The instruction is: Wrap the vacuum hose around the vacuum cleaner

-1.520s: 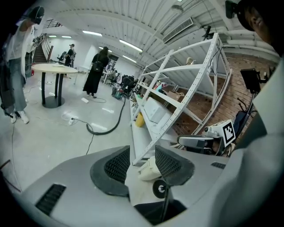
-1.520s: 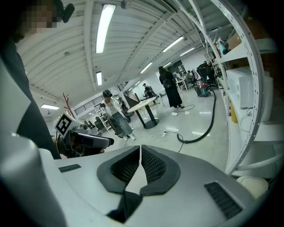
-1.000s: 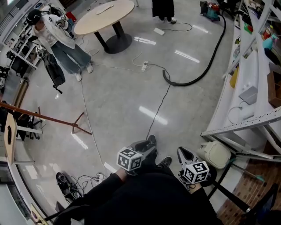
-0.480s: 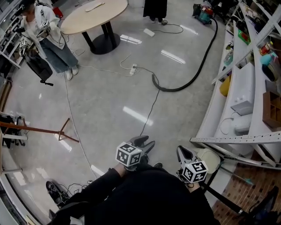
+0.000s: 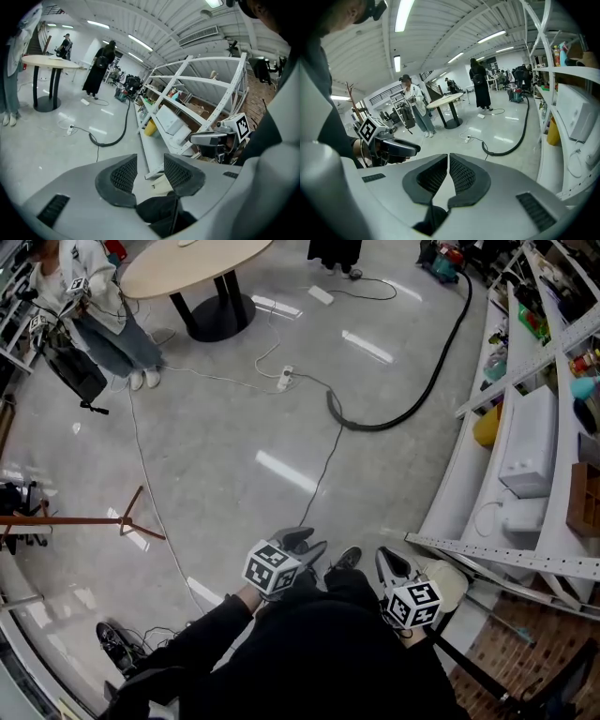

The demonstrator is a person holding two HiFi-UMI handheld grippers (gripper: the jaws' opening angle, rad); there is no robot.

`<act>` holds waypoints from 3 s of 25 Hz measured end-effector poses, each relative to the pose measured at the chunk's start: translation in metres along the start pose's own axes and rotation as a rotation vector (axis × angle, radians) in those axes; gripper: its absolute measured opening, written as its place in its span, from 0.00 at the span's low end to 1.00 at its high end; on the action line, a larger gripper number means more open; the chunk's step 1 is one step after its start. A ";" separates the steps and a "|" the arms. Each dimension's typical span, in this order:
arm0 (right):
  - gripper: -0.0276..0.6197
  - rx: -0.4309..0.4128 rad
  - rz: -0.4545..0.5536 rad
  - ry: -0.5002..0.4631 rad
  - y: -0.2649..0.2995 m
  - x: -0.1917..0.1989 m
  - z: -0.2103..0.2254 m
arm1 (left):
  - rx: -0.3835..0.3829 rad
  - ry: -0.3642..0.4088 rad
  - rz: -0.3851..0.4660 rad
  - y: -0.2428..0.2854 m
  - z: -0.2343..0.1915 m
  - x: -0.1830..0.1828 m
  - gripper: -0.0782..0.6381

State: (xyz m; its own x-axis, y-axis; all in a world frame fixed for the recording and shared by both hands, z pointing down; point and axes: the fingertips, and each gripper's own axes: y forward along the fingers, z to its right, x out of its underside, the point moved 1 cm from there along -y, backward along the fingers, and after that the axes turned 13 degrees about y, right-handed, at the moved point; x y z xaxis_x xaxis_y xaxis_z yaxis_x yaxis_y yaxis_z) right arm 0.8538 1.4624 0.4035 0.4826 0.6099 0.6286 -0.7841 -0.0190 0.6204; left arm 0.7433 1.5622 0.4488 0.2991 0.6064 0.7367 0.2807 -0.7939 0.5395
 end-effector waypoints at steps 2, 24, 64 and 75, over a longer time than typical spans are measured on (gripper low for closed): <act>0.08 -0.016 -0.012 -0.006 0.013 -0.006 0.002 | -0.024 -0.030 0.002 0.002 -0.014 -0.003 0.37; 0.08 -0.264 -0.033 -0.062 0.134 -0.174 0.111 | -0.333 -0.153 0.072 0.078 -0.094 -0.141 0.37; 0.08 -0.043 -0.138 0.011 0.377 -0.327 0.151 | -0.065 -0.099 -0.055 0.188 -0.394 -0.282 0.37; 0.08 -0.122 -0.298 -0.138 0.491 -0.360 0.260 | -0.205 -0.087 -0.111 0.275 -0.434 -0.343 0.37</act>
State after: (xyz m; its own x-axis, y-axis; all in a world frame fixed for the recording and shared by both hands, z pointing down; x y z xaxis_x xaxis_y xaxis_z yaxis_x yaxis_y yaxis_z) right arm 0.3966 1.0276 0.6037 0.7390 0.4614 0.4909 -0.6377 0.2438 0.7307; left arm 0.3219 1.1160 0.5215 0.3569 0.6852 0.6349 0.1280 -0.7091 0.6934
